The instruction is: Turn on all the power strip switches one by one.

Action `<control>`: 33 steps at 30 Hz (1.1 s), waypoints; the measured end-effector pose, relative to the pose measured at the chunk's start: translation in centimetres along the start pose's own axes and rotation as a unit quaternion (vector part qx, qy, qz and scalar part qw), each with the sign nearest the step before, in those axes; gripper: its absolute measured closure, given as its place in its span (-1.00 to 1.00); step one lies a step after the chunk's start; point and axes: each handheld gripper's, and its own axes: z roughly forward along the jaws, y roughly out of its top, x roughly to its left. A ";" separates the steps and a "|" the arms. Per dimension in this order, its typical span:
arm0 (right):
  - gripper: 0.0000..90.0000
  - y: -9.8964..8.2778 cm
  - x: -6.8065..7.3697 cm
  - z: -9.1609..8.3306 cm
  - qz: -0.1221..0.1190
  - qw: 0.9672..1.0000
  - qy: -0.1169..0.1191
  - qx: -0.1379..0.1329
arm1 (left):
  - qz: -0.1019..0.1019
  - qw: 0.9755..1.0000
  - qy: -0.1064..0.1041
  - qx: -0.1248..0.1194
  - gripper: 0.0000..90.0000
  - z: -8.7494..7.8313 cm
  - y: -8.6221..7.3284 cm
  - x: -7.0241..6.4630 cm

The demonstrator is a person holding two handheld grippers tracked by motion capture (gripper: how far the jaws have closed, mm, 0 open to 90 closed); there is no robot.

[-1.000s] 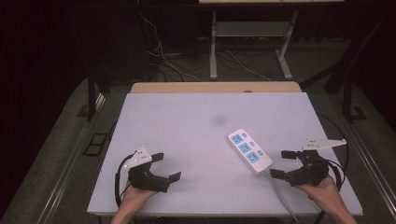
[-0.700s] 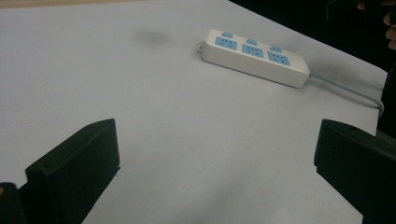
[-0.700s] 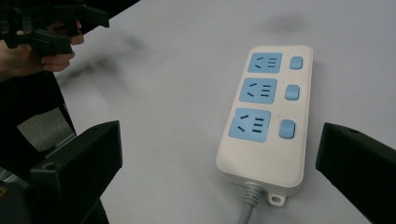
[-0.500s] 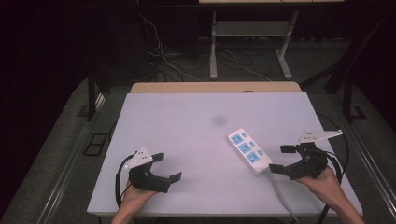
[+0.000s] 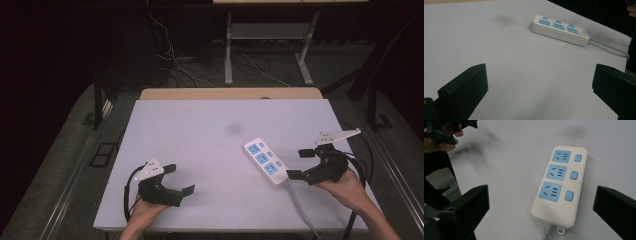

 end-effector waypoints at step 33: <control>-0.99 2.5 -3.2 2.3 -0.011 0.999 -0.009 0.045 | -0.001 1.000 -0.001 0.000 -1.00 0.0 0.0 0.1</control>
